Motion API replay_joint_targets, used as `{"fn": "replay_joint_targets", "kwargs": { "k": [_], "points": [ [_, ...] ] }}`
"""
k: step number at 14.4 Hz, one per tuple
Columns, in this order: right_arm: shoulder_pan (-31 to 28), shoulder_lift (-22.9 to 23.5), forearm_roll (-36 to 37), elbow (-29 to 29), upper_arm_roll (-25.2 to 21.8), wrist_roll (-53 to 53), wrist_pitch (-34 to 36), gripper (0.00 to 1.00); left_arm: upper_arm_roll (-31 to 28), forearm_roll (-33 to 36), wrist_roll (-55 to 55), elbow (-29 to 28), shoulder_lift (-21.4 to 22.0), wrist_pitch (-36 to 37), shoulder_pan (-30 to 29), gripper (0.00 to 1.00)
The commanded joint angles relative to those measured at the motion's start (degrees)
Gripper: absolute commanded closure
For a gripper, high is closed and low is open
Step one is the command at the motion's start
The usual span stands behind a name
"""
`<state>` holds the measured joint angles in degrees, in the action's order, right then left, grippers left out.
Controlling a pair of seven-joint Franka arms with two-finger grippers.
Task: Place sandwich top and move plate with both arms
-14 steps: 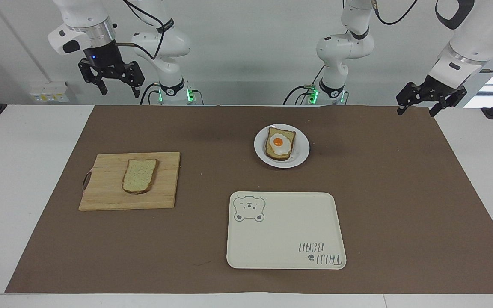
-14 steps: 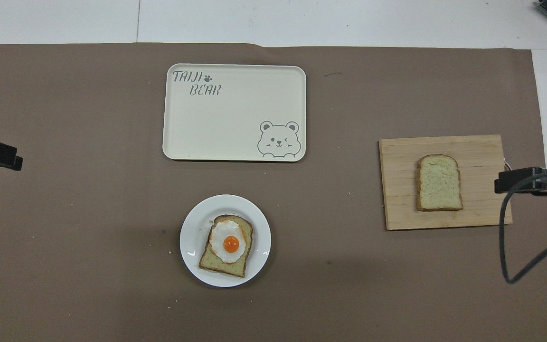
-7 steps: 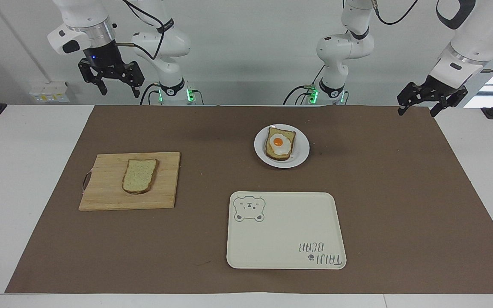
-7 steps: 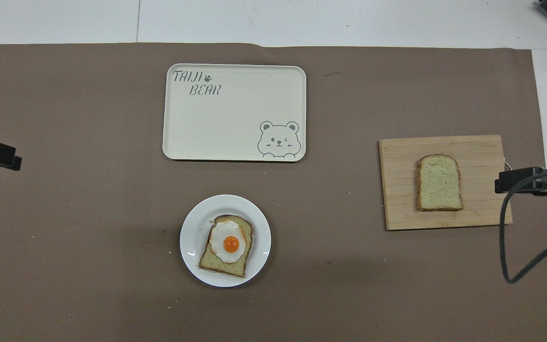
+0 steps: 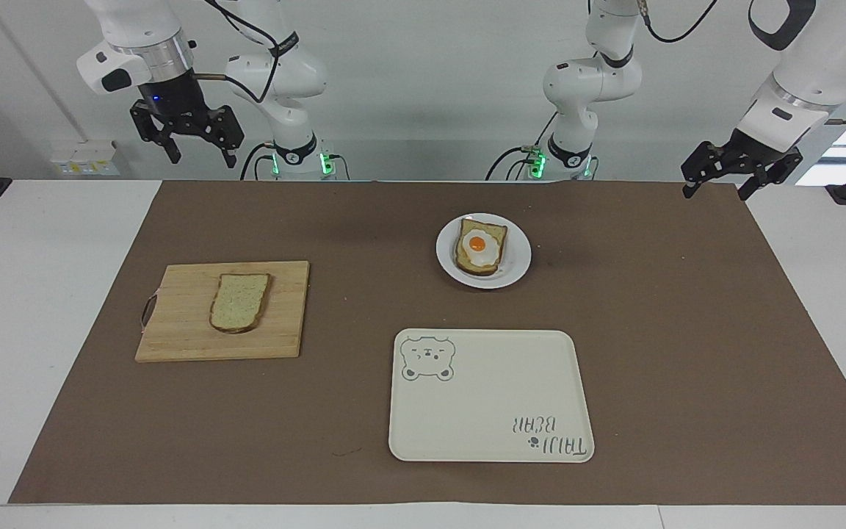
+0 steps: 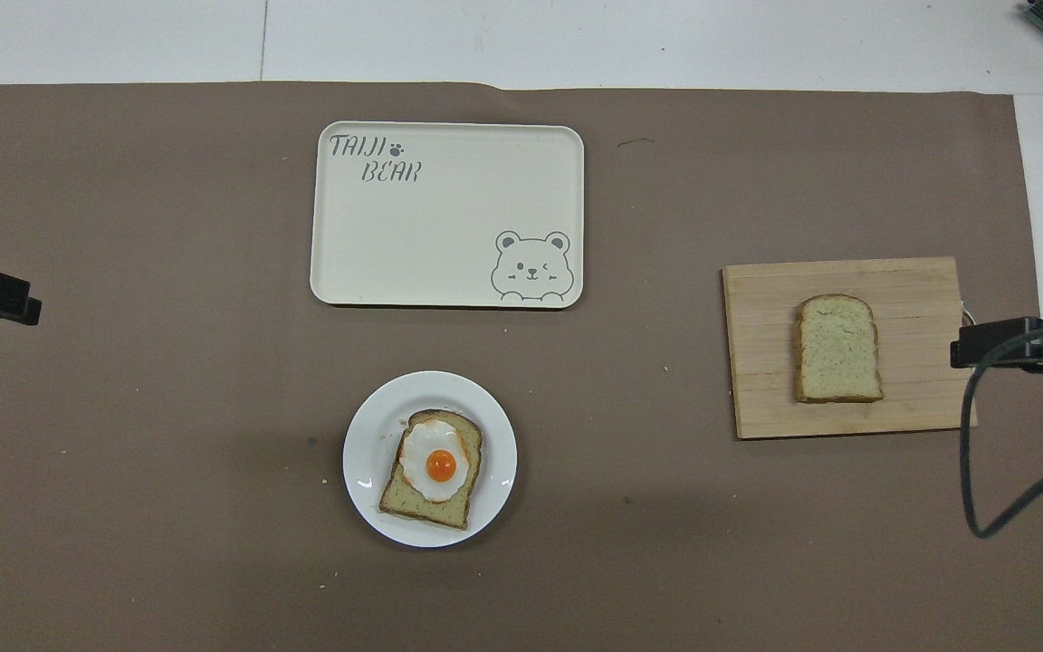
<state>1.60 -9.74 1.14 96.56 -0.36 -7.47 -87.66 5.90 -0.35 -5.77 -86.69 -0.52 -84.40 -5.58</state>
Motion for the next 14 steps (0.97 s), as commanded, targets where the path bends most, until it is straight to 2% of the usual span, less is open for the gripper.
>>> {"fn": "replay_joint_targets", "kwargs": {
  "k": [1, 14],
  "points": [
    [-0.8, -1.1, -1.0, 1.1, 0.3, 0.2, 0.1, 0.00, 0.3, 0.4, -0.5, 0.6, 0.2, 1.1, -0.7, 0.00],
    [-0.8, -1.1, -1.0, 1.3, 0.2, 0.9, 0.3, 0.00, 0.3, 0.4, -0.5, 0.6, 0.2, 1.1, -0.7, 0.00]
  ]
}}
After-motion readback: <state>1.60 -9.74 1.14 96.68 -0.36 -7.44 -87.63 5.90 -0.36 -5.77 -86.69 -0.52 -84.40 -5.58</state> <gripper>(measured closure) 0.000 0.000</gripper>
